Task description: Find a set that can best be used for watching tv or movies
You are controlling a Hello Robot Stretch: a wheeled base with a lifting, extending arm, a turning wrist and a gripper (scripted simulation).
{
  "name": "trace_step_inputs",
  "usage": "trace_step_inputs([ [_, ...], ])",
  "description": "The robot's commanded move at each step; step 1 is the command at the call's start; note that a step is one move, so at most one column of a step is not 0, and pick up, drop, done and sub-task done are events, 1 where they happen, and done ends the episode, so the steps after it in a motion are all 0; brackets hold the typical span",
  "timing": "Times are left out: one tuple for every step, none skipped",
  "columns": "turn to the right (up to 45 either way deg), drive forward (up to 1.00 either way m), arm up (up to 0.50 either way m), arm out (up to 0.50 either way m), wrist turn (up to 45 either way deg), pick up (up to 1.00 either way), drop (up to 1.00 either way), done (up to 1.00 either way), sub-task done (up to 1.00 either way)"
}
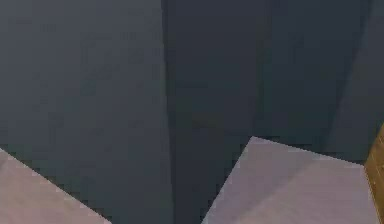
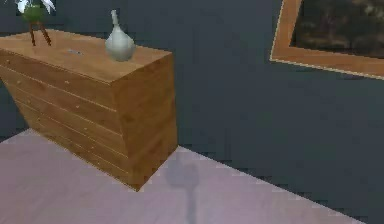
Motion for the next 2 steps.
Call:
trace_step_inputs([
  [-24.0,0.00,0.00,0.00,0.0,0.00,0.00,0.00,0.00],
  [0.0,0.50,0.00,0.00,0.0,0.00,0.00,0.00,0.00],
])
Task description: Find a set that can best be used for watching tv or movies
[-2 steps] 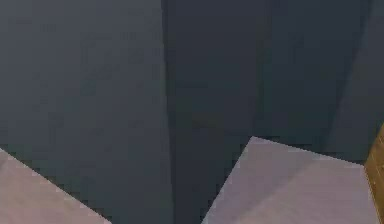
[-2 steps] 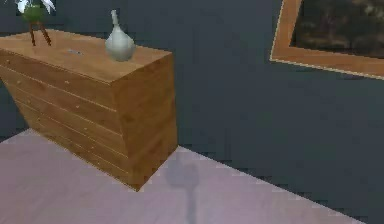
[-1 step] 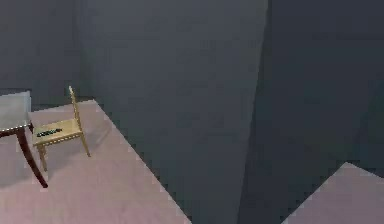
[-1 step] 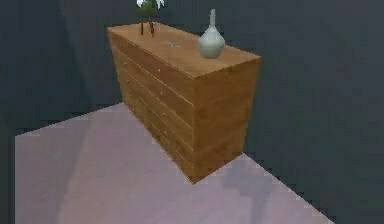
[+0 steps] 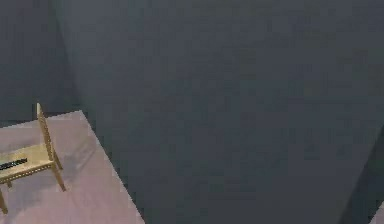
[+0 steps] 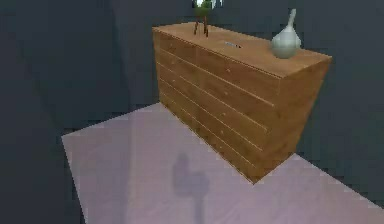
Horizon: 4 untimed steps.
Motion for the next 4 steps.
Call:
trace_step_inputs([
  [-33.0,0.00,0.00,0.00,0.0,0.00,0.00,0.00,0.00],
  [0.0,0.45,0.00,0.00,0.0,0.00,0.00,0.00,0.00],
  [-45.0,0.00,0.00,0.00,0.0,0.00,0.00,0.00,0.00],
  [-15.0,0.00,0.00,0.00,0.0,0.00,0.00,0.00,0.00],
])
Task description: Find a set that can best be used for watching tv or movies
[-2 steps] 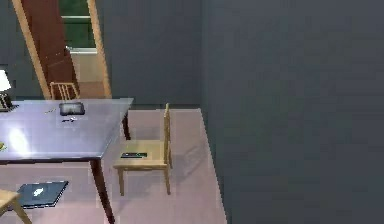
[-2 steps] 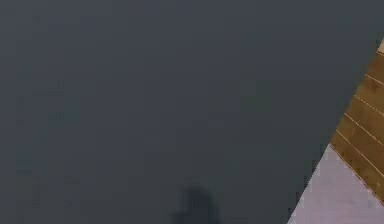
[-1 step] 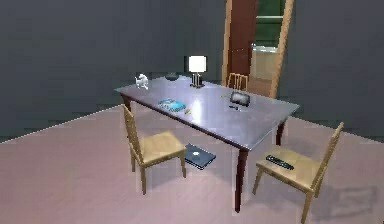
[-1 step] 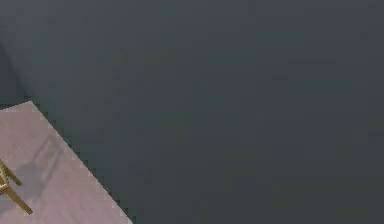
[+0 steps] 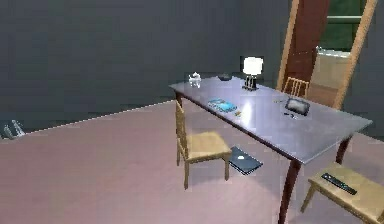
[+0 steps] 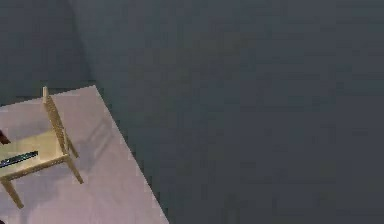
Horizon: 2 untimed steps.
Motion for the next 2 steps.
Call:
trace_step_inputs([
  [0.0,0.45,0.00,0.00,0.0,0.00,0.00,0.00,0.00],
  [-24.0,0.00,0.00,0.00,0.0,0.00,0.00,0.00,0.00],
])
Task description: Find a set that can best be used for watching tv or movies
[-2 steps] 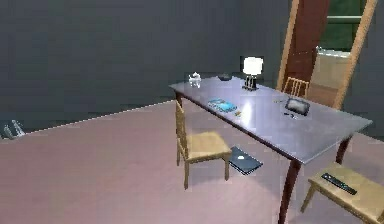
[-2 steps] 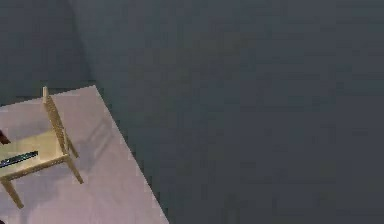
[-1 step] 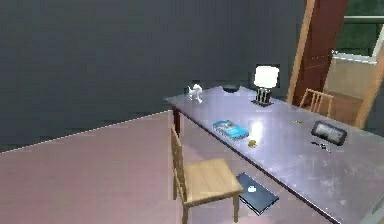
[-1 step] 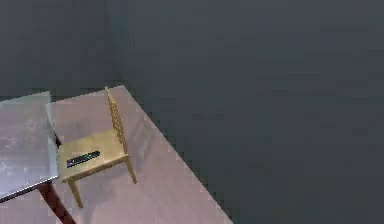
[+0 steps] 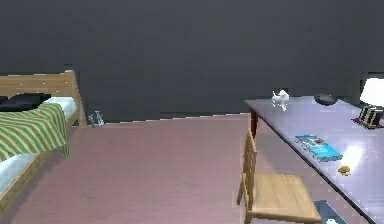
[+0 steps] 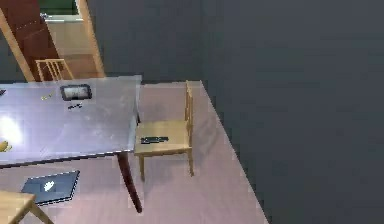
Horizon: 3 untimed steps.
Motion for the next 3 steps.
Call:
trace_step_inputs([
  [0.0,0.80,0.00,0.00,0.0,0.00,0.00,0.00,0.00],
  [-36.0,0.00,0.00,0.00,0.0,0.00,0.00,0.00,0.00],
  [0.0,0.05,0.00,0.00,0.0,0.00,0.00,0.00,0.00],
])
